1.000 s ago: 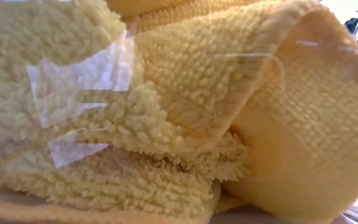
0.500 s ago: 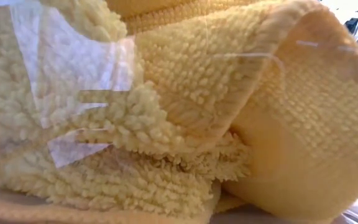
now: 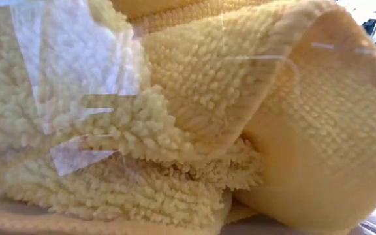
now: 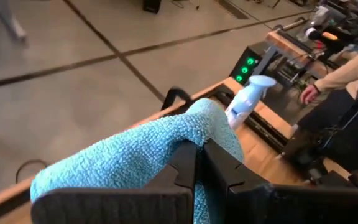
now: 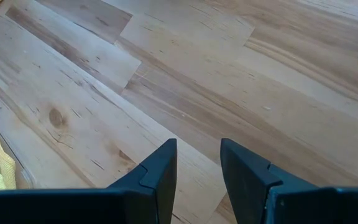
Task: Sort microfiber towel by color & place in baskets
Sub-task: Put the blue microfiber towel into the top transparent bin
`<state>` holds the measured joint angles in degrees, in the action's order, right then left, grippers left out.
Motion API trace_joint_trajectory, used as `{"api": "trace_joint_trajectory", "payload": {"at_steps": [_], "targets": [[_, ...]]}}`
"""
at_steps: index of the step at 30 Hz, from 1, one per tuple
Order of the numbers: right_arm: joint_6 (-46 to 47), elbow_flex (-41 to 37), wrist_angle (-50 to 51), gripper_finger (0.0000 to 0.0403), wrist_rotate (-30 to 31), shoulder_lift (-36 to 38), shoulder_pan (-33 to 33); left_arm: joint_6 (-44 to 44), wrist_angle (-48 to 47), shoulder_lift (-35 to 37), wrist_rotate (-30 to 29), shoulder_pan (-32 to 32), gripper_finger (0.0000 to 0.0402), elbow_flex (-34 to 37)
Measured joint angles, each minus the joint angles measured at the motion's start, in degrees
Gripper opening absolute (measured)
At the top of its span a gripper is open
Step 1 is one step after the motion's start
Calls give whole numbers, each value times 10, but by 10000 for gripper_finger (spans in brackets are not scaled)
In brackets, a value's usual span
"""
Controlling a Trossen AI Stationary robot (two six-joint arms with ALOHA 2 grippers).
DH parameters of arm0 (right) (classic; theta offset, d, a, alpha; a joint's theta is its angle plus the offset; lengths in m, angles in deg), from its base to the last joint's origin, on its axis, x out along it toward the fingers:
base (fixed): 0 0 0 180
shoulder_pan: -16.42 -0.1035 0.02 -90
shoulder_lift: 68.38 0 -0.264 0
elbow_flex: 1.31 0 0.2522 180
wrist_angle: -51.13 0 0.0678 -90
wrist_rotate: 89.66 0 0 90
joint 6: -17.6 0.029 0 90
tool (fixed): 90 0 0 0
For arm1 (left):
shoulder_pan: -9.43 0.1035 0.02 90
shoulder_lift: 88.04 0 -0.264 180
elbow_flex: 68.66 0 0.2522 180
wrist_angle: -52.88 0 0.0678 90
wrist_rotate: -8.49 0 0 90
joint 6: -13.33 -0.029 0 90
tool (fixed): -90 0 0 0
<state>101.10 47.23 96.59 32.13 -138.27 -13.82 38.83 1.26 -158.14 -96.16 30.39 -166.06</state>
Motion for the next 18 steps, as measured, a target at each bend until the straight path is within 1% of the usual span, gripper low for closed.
{"api": "trace_joint_trajectory", "payload": {"at_steps": [9, 15, 18], "targets": [[0, 0, 0, 118, 0, 0, 0, -38, 1, -144, 21, -13, 0, -148], [0, 0, 2, 118, 0, 0, 0, -48, 0, -238, 59, -11, 0, -225], [0, 0, 2, 118, 0, 0, 0, -47, -7, -274, 73, -11, 0, -250]]}}
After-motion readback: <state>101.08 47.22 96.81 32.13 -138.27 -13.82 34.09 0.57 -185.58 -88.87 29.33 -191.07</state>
